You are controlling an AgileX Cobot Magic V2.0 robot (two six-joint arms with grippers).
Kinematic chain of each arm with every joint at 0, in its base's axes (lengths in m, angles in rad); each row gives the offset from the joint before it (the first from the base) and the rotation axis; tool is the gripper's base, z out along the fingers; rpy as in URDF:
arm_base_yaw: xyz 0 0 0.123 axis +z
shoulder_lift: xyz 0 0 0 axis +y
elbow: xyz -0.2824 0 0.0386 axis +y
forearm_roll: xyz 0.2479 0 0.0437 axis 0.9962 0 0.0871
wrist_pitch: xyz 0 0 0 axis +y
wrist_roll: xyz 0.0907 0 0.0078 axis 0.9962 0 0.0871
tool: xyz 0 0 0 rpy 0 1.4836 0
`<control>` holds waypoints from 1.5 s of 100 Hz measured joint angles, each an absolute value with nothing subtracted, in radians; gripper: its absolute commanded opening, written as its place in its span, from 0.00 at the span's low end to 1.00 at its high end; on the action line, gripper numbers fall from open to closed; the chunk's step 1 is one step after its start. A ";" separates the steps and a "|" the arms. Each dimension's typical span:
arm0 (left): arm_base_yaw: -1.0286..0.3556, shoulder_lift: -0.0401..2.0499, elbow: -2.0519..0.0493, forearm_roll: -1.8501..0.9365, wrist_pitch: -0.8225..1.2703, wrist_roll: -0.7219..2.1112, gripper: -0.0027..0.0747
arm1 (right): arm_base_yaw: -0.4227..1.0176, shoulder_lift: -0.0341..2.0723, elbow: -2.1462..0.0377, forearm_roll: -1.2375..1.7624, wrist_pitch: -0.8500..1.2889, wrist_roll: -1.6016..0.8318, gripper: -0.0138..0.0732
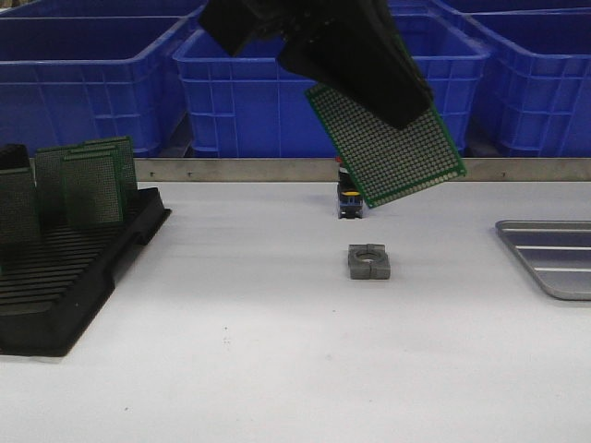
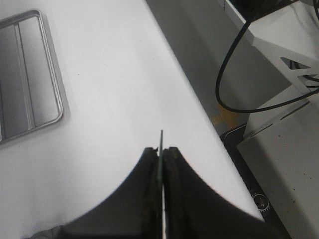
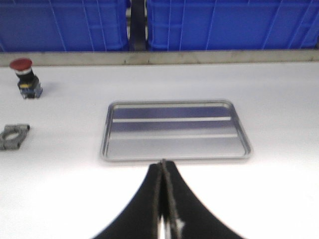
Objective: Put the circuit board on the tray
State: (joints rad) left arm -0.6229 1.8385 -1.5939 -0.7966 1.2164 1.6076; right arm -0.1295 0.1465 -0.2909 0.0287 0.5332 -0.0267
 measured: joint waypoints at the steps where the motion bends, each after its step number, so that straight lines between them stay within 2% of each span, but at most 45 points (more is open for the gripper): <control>1: -0.623 1.838 -1.594 -0.797 1.216 1.608 0.01 | -0.129 0.154 -0.300 0.029 0.540 -0.027 0.04; 22: -0.623 1.838 -1.594 -0.797 1.216 1.608 0.01 | -0.129 0.372 -0.404 0.067 0.636 -0.027 0.04; 29: -0.623 1.838 -1.594 -0.797 1.216 1.608 0.01 | -0.124 0.419 -0.425 0.116 0.633 -0.028 0.07; 36: -0.623 1.838 -1.594 -0.797 1.216 1.608 0.01 | -0.106 0.444 -0.440 0.177 0.623 -0.059 0.17; 53: -0.623 1.838 -1.594 -0.797 1.216 1.606 0.01 | -0.023 0.459 -0.462 0.356 0.595 -0.248 0.55; 61: -0.623 1.838 -1.594 -0.797 1.216 1.606 0.01 | 0.022 0.459 -0.462 0.438 0.592 -0.344 0.63; 96: -0.623 1.838 -1.594 -0.797 1.216 1.606 0.01 | 0.142 0.505 -0.462 0.713 0.588 -0.849 0.63; 150: -0.623 1.838 -1.594 -0.797 1.216 1.606 0.01 | 0.263 0.919 -0.463 1.218 0.582 -1.579 0.63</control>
